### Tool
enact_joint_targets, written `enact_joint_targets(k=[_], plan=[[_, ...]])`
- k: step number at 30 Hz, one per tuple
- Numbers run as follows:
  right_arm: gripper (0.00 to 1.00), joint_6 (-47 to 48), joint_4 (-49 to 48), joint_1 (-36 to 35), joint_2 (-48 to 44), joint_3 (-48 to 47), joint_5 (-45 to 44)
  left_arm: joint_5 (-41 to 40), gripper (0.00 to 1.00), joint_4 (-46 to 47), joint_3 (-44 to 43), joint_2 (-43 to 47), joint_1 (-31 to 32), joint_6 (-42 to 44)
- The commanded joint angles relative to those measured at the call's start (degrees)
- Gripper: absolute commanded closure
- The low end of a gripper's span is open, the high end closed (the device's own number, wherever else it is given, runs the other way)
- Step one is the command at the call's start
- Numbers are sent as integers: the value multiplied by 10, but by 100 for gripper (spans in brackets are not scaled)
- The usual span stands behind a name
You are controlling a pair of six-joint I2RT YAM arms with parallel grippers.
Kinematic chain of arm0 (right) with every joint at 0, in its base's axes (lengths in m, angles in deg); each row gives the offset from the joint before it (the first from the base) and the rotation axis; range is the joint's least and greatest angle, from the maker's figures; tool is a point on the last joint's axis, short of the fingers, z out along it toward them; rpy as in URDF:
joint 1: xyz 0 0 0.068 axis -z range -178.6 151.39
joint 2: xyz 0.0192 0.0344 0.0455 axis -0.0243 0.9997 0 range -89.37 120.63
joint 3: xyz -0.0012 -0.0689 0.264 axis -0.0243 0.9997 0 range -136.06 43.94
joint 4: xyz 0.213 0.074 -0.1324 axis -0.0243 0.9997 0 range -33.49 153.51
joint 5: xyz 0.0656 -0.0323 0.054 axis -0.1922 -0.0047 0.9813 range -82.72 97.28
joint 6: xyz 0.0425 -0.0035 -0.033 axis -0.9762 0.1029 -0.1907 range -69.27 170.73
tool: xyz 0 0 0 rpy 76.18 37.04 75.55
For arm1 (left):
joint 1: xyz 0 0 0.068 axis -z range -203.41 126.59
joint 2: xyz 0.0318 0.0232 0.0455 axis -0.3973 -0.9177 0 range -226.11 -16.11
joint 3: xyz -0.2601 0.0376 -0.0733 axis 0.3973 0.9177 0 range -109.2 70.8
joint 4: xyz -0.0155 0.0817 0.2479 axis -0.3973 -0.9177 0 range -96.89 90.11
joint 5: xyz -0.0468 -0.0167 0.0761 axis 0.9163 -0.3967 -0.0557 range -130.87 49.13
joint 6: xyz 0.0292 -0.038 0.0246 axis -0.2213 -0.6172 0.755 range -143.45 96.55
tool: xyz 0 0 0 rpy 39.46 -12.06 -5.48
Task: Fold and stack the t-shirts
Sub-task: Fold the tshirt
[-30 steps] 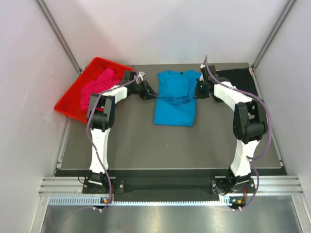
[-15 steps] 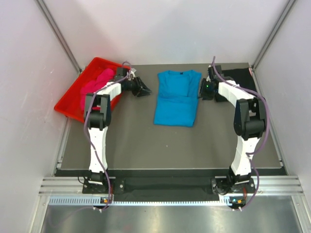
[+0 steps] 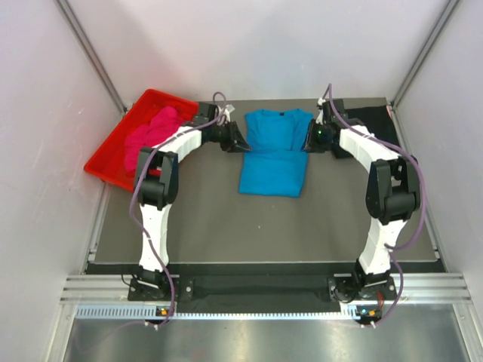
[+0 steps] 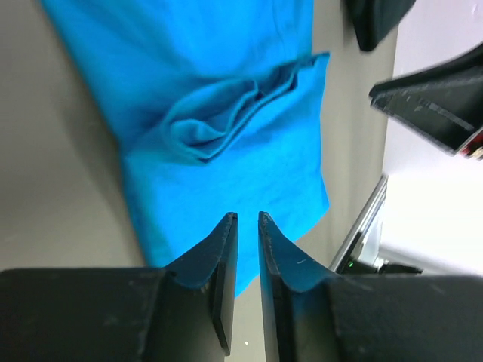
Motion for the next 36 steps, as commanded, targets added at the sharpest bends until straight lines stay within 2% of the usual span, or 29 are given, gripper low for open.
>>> enact_joint_targets(k=[1,5,12,17,21,24,28,32,35,36], plan=[[74,27,-15,-2,12,-7,21,13,79,-13,-32,-15,8,36],[74,26,-23,2,15,-8,27,-5,80,-11,-35,-29,10,37],[71,28,-27,13,24,-28,30,-15,80,3,-97,-84,12,13],[68,30,-19,20,13,-31,31,-77,78,21,-147,-106,2,-13],[64,25,-15,20,-15,12,37,-127,77,15,-167,-104,-14,-53],[59,21,-29,20,-67,76,68,-166,76,-19,-161,-77,-20,-41],[50,9,-47,18,-120,152,101,-179,74,-59,-106,-10,-19,-9],[46,-10,-77,16,-164,223,141,-155,72,-66,15,90,-12,13],[46,-12,-102,10,-186,271,158,-127,71,-32,152,145,-1,24],[45,-9,-103,9,-188,285,159,-122,71,-25,174,156,1,24]])
